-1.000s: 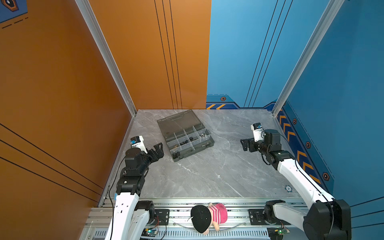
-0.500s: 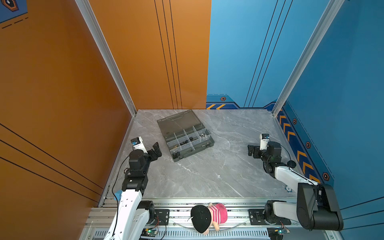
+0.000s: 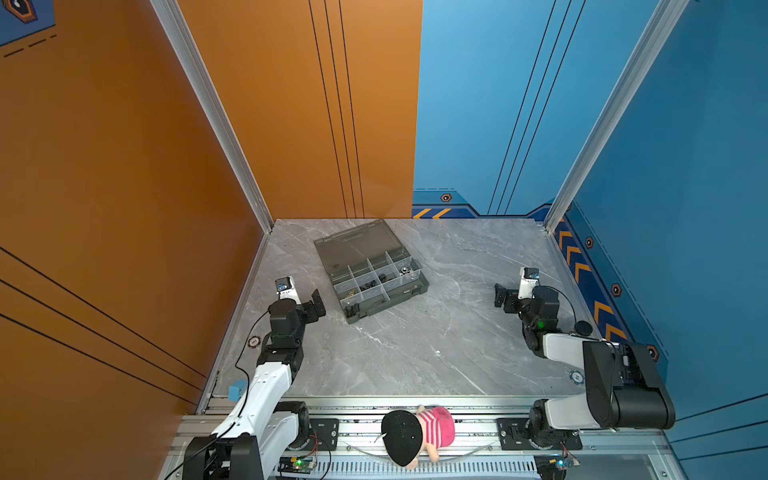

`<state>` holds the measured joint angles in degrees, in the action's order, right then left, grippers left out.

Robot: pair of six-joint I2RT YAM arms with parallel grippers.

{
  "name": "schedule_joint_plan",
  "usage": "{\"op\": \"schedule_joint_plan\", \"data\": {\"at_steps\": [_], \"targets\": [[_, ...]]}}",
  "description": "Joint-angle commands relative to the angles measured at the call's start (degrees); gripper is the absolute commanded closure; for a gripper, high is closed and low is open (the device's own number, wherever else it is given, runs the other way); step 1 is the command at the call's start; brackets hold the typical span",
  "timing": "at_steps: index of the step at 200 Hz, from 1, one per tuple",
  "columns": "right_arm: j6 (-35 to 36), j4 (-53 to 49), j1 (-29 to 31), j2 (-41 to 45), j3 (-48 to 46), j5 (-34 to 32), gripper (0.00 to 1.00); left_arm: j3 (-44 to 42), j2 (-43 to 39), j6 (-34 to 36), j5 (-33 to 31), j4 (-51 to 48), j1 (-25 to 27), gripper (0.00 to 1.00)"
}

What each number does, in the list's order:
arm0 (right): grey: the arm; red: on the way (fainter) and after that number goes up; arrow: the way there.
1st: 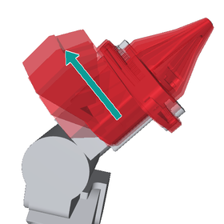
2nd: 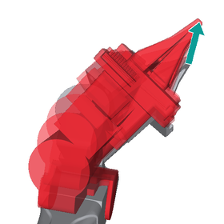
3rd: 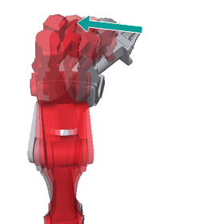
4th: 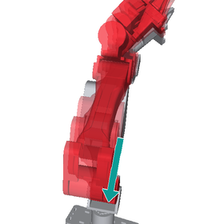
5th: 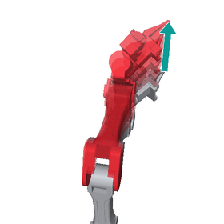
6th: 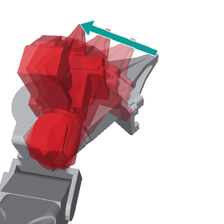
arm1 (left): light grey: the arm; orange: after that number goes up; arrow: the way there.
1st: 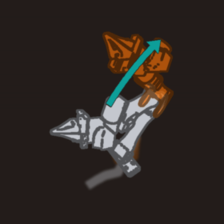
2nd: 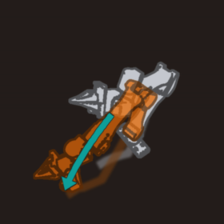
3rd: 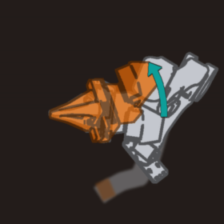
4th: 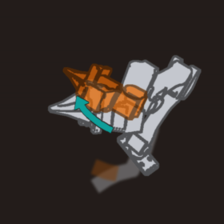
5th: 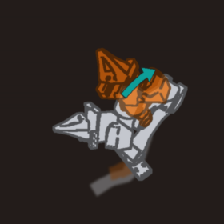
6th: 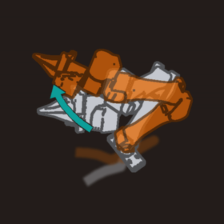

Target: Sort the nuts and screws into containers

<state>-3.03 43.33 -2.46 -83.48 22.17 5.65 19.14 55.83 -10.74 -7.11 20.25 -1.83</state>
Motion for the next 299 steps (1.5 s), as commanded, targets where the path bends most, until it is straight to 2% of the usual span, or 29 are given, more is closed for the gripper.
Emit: {"op": "schedule_joint_plan", "data": {"at_steps": [1, 50, 117, 137, 170, 186, 201, 216, 234, 299], "targets": [[0.5, 6.1, 1.5, -2.8, -0.9, -2.6, 0.00, -0.4, 2.9, 3.4, 0.2, 5.7, -0.4, 0.02], [0.4, 5.9, 2.9, -4.2, -0.2, -7.8, 0.00, -2.4, 8.7, 5.3, 0.8, 13.2, -0.9, 0.02], [0.4, 6.1, 3.2, -4.2, -0.3, -8.4, 0.00, -1.3, 21.1, 5.2, 4.8, 26.9, -1.5, 0.02], [0.4, 6.1, 3.2, -4.2, -0.3, -8.5, 0.00, -0.2, 23.5, 6.8, 5.6, 27.7, -1.5, 0.02], [0.5, 6.1, 3.2, -4.2, -0.3, -8.5, 0.00, -1.1, 30.5, 7.3, 5.5, 35.5, -1.1, 0.02], [0.5, 6.1, 3.2, -4.2, -0.3, -8.5, 0.00, -1.8, 34.9, 7.9, 6.4, 42.9, -0.9, 0.02], [0.5, 6.1, 3.2, -4.2, -0.3, -8.5, 0.00, -1.1, 32.6, 8.3, 6.4, 38.0, -0.5, 0.02], [0.5, 6.1, 3.2, -4.2, -0.3, -8.5, 0.00, -0.8, 33.8, 8.4, 5.3, 39.3, -0.2, 0.02], [0.5, 6.1, 3.2, -4.2, -0.3, -8.6, 0.00, 1.1, 33.4, 8.2, 4.1, 35.0, -0.1, 0.02], [0.3, 5.8, 2.9, -4.2, -0.2, -7.9, 0.00, 1.3, 33.6, 8.9, 2.6, 34.9, 0.9, 0.02]]}}
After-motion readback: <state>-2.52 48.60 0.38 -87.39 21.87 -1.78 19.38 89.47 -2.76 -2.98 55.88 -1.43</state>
